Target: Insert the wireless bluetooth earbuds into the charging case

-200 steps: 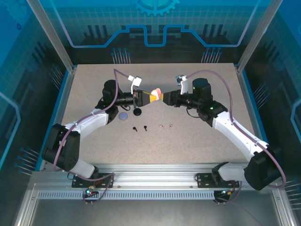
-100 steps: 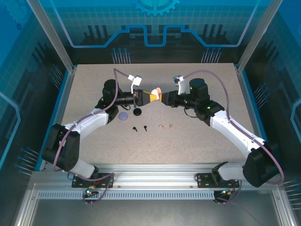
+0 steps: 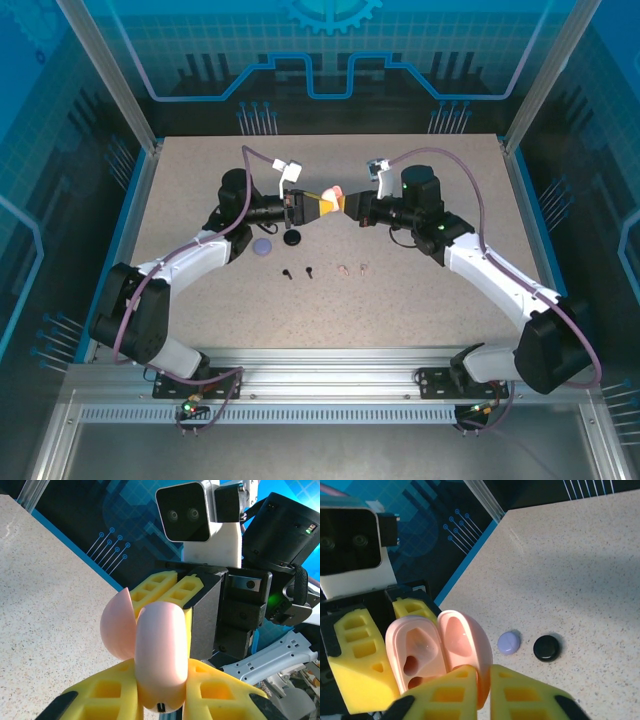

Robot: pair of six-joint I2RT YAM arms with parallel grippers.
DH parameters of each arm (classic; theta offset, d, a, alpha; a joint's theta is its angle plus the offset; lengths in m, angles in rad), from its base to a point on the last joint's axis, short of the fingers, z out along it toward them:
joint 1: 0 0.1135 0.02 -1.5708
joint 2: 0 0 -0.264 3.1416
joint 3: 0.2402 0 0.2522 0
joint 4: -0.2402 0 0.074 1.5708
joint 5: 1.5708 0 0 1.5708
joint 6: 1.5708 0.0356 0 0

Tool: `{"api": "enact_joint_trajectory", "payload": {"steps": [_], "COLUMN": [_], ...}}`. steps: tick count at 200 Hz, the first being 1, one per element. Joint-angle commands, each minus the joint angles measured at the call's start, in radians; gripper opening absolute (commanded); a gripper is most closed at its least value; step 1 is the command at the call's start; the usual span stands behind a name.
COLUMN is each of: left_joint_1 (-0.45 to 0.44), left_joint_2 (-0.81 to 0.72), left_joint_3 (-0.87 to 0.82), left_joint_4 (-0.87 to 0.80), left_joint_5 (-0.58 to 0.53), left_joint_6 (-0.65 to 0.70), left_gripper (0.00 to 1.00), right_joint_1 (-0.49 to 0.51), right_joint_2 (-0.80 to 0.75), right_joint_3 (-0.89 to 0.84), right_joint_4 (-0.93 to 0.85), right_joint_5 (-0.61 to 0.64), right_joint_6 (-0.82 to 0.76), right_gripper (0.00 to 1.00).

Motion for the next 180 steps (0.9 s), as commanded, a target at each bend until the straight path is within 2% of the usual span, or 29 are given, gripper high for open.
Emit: {"api": "enact_joint_trajectory", "payload": {"steps": [1, 10, 28, 49, 86, 121, 138, 180], "left_joint_1": [-0.020, -0.021, -0.021, -0.011, 0.028, 0.067, 0.078, 0.083], "left_joint_2": [-0.023, -0.020, -0.015, -0.005, 0.006, 0.002, 0.000, 0.028], "left_joint_3": [0.022, 0.020, 0.011, 0.013, 0.046, 0.085, 0.117, 0.266], "left_joint_4": [0.040, 0.040, 0.039, 0.040, 0.038, -0.009, -0.091, -0.430], "left_joint_5": [0.035, 0.028, -0.003, -0.024, -0.018, 0.002, 0.011, 0.046], "left_joint_6": [0.005, 0.006, 0.021, 0.030, 0.036, 0.071, 0.133, 0.378], "left_gripper": [0.05, 0.11, 0.31, 0.42, 0.47, 0.51, 0.53, 0.56], "right_joint_1": [0.012, 0.015, 0.015, 0.015, 0.000, -0.052, -0.071, -0.093], "right_joint_2": [0.019, 0.021, 0.023, 0.022, 0.014, 0.019, 0.031, 0.074], "right_joint_3": [0.035, 0.045, 0.068, 0.102, 0.179, 0.229, 0.252, 0.324], "right_joint_4": [0.012, -0.001, -0.036, -0.113, -0.274, -0.352, -0.382, -0.465], "right_joint_5": [-0.004, -0.002, 0.016, 0.053, 0.121, 0.117, 0.111, 0.115], "right_joint_6": [0.000, -0.007, -0.023, -0.068, -0.169, -0.226, -0.265, -0.417], "right_gripper": [0.00, 0.00, 0.00, 0.00, 0.00, 0.00, 0.00, 0.00]}}
